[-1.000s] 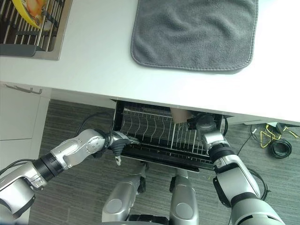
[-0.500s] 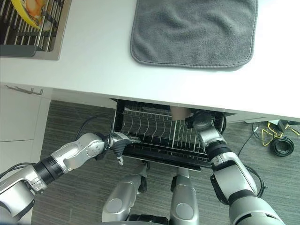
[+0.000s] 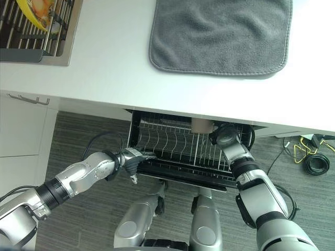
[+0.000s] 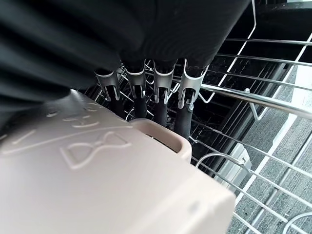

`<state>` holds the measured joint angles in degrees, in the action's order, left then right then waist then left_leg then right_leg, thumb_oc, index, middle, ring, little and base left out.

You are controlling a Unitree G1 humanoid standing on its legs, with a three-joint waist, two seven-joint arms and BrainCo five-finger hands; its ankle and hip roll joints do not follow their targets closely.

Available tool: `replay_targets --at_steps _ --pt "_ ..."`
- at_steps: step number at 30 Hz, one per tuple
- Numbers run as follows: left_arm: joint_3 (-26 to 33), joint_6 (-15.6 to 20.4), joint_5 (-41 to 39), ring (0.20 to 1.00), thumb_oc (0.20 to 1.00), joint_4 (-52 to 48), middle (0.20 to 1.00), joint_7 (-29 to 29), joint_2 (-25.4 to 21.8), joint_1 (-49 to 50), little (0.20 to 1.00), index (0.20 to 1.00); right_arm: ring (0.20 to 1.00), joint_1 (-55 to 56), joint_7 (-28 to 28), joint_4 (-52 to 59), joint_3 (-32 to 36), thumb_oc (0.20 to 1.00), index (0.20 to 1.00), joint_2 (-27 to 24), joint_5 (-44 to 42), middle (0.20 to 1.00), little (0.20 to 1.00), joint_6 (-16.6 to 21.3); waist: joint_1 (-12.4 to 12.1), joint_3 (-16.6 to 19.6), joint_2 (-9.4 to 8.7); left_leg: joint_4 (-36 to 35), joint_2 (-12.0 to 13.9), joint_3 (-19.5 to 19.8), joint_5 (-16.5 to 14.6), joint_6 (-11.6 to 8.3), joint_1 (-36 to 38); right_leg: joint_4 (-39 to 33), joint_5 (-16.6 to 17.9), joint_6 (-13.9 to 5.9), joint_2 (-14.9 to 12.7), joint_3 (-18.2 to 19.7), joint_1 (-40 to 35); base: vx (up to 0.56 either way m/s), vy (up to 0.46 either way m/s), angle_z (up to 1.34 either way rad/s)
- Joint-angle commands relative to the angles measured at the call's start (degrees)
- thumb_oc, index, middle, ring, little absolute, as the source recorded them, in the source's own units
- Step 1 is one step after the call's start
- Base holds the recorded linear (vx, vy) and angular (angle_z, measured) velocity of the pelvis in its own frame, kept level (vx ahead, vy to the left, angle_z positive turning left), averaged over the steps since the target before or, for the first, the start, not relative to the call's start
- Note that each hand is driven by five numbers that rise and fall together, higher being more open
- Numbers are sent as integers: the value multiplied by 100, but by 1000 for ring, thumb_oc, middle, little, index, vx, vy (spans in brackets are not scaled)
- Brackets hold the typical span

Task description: Place the dishes in the dishwasher.

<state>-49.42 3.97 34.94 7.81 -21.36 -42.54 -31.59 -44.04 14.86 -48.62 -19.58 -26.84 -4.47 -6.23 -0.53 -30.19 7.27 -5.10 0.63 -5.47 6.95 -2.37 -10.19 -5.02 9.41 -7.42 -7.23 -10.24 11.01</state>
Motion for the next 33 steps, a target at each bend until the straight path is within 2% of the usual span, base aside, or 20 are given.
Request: replay_targets --at_steps 1,2,3,4,7,9,10,13,16,19,29,30,31,32,33 --pt "-290 187 38 1000 1000 -117 1000 -58 -327 737 1000 1000 200 287 939 -1273 738 200 200 -1640 -36 200 200 -50 62 40 -58 10 395 -289 -255 -257 -61 38 -110 -504 -660 -186 -99 0 0 0" --pt "-282 156 43 1000 1000 -159 1000 -62 -330 760 1000 1000 200 347 994 -1277 866 200 200 -1674 -482 200 200 258 71 40 -56 10 396 -283 -259 -257 -61 37 -114 -502 -651 -181 -98 0 0 0" --pt "-285 146 40 1000 1000 -175 1000 -66 -337 762 1000 1000 200 356 1003 -1269 885 200 200 -1684 -611 200 200 330 71 41 -57 10 396 -279 -262 -257 -58 38 -117 -501 -648 -180 -100 -11 -4 4" --pt "-283 110 51 1000 1000 -195 1000 -54 -318 794 1000 1000 200 380 962 -1198 1044 200 200 -1644 -1082 200 200 654 90 43 -48 10 394 -283 -268 -252 -48 43 -123 -495 -641 -161 -97 -5 9 5" --pt "-244 59 46 1000 1000 -83 1000 74 -253 874 1000 1000 200 434 1041 -902 1198 200 200 -1457 -804 200 200 860 125 75 -83 10 407 -317 -298 -252 -13 32 -160 -492 -618 -127 -128 -1 4 1" --pt "-194 -116 73 1000 1000 107 1000 271 -123 1001 1000 1000 200 735 1446 -639 1339 200 200 -1229 -1195 200 200 1157 224 161 -93 10 443 -382 -306 -255 34 22 -180 -477 -589 -79 -143 23 23 -1" --pt "-204 -153 49 1000 1000 257 1000 328 -63 1004 1000 1000 200 866 1718 -610 1456 200 200 -1113 -791 200 200 1147 272 205 -80 10 450 -429 -324 -248 75 19 -188 -469 -585 -39 -159 39 55 -26" --pt "-215 -131 -48 1000 1000 348 1000 409 -42 997 1000 1000 200 1067 2048 -771 1526 200 200 -1130 -605 200 200 870 309 213 -24 10 460 -465 -339 -251 102 11 -182 -475 -607 -36 -173 -1 35 -17" --pt "-240 -104 -52 1000 1000 331 1000 381 -32 993 1000 1000 200 1155 2003 -952 1526 200 200 -1167 -511 200 200 952 307 200 4 10 449 -457 -348 -245 98 8 -170 -484 -628 -47 -169 -4 7 1" --pt "-242 -65 9 1000 1000 394 1000 440 -49 1010 1000 1000 200 1108 1980 -978 1420 200 200 -1181 -557 200 200 644 280 188 -42 10 454 -448 -344 -253 62 8 -170 -487 -624 -58 -150 -30 -37 0" --pt "-270 -78 32 1000 1000 439 1000 462 -27 963 1000 1000 200 1009 1862 -1065 1305 200 200 -1154 -548 200 200 619 261 188 -66 10 462 -439 -330 -254 33 15 -165 -477 -612 -65 -127 1 -5 -5" --pt "-274 -73 42 1000 1000 450 1000 472 -19 974 1000 1000 282 1002 1800 -1064 1313 282 282 -1145 -577 282 282 610 262 185 -65 10 464 -440 -329 -253 34 18 -165 -475 -613 -62 -125 0 0 0" --pt "-284 -72 40 1000 1000 463 1000 478 -9 969 1000 1000 539 1000 1775 -1060 1300 539 539 -1133 -639 539 539 624 262 186 -67 10 466 -441 -328 -254 32 18 -167 -474 -616 -60 -125 0 0 0" --pt "-293 -67 50 1000 1000 484 1000 486 3 963 1000 1000 1000 997 1755 -1075 1292 1000 1000 -1115 -639 1000 1000 653 262 183 -67 10 465 -439 -331 -250 34 20 -168 -473 -616 -60 -125 0 -1 -3" --pt "-308 -71 58 1000 1000 501 1000 493 18 944 1000 1000 1000 966 1727 -1081 1267 1000 1000 -1087 -616 1000 1000 674 257 180 -64 10 461 -435 -327 -248 30 23 -166 -469 -617 -58 -120 0 0 0"
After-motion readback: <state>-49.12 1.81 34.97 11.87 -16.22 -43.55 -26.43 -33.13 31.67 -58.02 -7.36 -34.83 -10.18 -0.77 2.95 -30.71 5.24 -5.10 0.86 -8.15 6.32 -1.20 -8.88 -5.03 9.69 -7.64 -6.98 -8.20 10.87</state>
